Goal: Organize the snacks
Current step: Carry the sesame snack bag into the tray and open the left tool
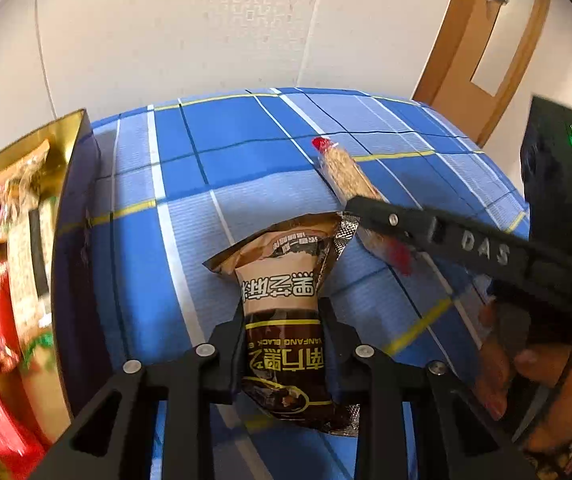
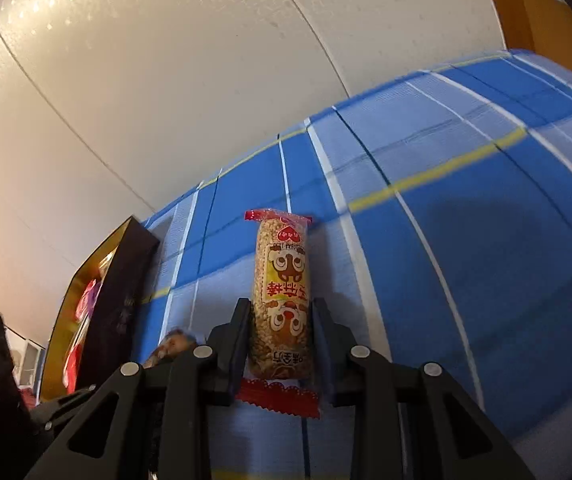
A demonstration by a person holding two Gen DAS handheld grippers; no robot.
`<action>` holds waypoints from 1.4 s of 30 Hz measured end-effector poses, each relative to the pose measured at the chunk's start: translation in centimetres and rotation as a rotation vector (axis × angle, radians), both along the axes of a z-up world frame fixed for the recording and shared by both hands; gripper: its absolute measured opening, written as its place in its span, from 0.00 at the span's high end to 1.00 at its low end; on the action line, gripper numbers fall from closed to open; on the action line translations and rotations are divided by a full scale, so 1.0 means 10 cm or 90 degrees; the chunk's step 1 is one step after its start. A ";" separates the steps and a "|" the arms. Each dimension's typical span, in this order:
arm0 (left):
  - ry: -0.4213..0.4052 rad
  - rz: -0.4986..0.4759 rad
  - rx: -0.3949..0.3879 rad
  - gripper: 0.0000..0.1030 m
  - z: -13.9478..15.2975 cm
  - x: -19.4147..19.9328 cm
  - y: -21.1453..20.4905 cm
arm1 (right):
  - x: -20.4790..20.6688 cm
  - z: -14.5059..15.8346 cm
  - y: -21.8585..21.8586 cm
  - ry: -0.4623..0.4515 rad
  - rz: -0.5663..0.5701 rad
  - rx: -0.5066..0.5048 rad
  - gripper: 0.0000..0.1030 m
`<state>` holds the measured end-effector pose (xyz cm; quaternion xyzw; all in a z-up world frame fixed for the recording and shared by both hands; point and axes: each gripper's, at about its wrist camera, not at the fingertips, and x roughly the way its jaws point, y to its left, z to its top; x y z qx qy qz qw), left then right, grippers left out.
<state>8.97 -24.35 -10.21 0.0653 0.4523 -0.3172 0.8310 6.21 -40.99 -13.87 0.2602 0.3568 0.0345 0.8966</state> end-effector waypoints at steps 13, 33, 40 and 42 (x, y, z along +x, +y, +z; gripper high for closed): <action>0.020 -0.019 -0.071 0.71 0.13 -0.48 0.48 | -0.07 0.00 0.18 -0.007 -0.015 -0.077 0.71; -0.010 0.206 -0.117 0.71 0.57 0.05 1.92 | -0.08 0.00 0.18 -0.011 -0.017 -0.077 0.71; 0.011 0.248 -0.113 0.71 0.43 0.23 2.26 | -0.08 0.00 0.17 -0.012 -0.015 -0.082 0.71; 0.009 0.256 -0.109 0.71 0.44 0.25 2.32 | -0.08 0.01 0.18 -0.012 -0.014 -0.086 0.71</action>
